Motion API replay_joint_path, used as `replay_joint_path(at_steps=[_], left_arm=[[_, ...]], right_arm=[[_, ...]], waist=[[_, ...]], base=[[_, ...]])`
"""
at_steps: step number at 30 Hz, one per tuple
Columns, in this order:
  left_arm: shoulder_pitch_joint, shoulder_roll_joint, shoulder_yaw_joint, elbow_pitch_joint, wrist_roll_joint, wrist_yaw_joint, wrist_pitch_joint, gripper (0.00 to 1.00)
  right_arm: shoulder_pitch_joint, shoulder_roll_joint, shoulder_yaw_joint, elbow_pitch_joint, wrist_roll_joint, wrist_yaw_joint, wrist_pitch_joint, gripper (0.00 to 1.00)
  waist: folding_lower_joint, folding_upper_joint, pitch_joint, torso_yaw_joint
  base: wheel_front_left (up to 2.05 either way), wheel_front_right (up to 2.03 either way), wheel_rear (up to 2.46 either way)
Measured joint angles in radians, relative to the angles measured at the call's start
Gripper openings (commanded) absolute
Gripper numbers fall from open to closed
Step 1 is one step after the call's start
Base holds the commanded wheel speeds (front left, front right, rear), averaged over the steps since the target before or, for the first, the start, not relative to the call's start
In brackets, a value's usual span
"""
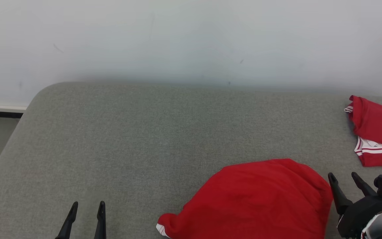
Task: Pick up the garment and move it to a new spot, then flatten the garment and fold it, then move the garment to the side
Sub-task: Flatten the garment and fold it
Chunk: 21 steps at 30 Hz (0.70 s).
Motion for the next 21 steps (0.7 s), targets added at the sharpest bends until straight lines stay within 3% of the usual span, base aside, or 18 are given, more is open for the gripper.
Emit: replay_joint_path(at_steps=[15,16,17,18,19,21], left_arm=[[-0.041,0.006,-0.018,0.005,-0.008,-0.001,0.000,1.00],[-0.043,0.007,-0.022,0.009,-0.009,-0.001,0.000,1.00],[-0.043,0.007,-0.022,0.009,-0.009,-0.001,0.000,1.00],[-0.044,0.009,-0.023,0.010,-0.009,-0.001,0.000,1.00],[-0.045,0.010,-0.022,0.011,-0.009,-0.001,0.000,1.00],[-0.045,0.011,-0.019,0.012,-0.010,-0.001,0.000,1.00]], right_arm=[[-0.179,0.048,0.056,0.397,0.056,0.000,0.041,1.00],[-0.181,0.057,0.087,0.433,0.078,0.000,0.060,0.84],[-0.181,0.057,0.087,0.433,0.078,0.000,0.060,0.84],[-0.184,0.056,0.103,0.438,0.093,0.000,0.061,0.07],[-0.188,0.052,0.118,0.442,0.104,0.000,0.061,0.00],[-0.196,0.042,0.152,0.441,0.114,0.000,0.045,0.00]], waist=[[0.0001,0.0001,0.057,0.030],[0.0001,0.0000,0.058,0.034],[0.0001,0.0000,0.058,0.034],[0.0001,0.0001,0.057,0.035],[0.0000,0.0000,0.056,0.035],[0.0000,0.0000,0.054,0.032]], base=[[0.00,0.00,0.00],[0.00,0.00,0.00],[0.00,0.00,0.00],[0.00,0.00,0.00],[0.00,0.00,0.00],[0.00,0.00,0.00]])
